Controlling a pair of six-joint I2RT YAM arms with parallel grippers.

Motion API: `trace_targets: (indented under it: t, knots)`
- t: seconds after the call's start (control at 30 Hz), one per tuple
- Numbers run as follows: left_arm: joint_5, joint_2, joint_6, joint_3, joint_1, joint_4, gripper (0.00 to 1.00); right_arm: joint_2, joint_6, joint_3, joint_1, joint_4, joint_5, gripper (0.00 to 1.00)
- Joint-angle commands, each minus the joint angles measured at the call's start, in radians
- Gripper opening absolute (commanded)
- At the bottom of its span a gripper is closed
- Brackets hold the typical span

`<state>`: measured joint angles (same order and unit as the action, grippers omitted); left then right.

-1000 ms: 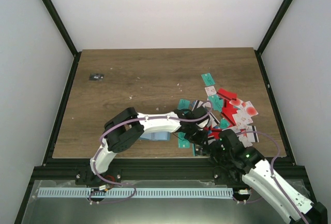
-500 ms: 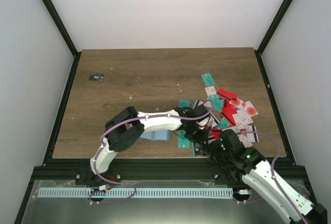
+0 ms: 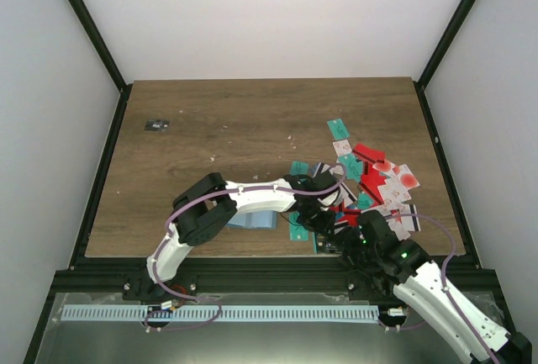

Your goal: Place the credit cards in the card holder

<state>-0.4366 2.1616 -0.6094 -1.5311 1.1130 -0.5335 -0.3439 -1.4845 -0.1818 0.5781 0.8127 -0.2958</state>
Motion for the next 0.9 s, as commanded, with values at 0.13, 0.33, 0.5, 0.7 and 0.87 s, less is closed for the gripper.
trace_targets:
  t: [0.13,0.33,0.5,0.7,0.87]
  knots:
    - [-0.056,0.051,0.006,0.014,0.013,-0.041,0.27,0.009,-0.015,0.048,-0.008,0.020,0.026,0.71]
    - [-0.086,0.057,0.018,0.019,0.035,-0.059,0.27,0.008,-0.021,0.056,-0.009,0.011,0.034,0.70]
    - [-0.093,0.053,0.016,0.031,0.044,-0.059,0.27,-0.006,-0.049,0.058,-0.009,0.014,0.032,0.62]
    - [-0.121,0.039,0.003,0.050,0.054,-0.040,0.27,-0.079,-0.064,0.045,-0.009,0.022,0.026,0.54]
    - [-0.121,0.038,0.002,0.059,0.054,-0.037,0.27,-0.125,-0.090,0.043,-0.009,0.014,0.026,0.50]
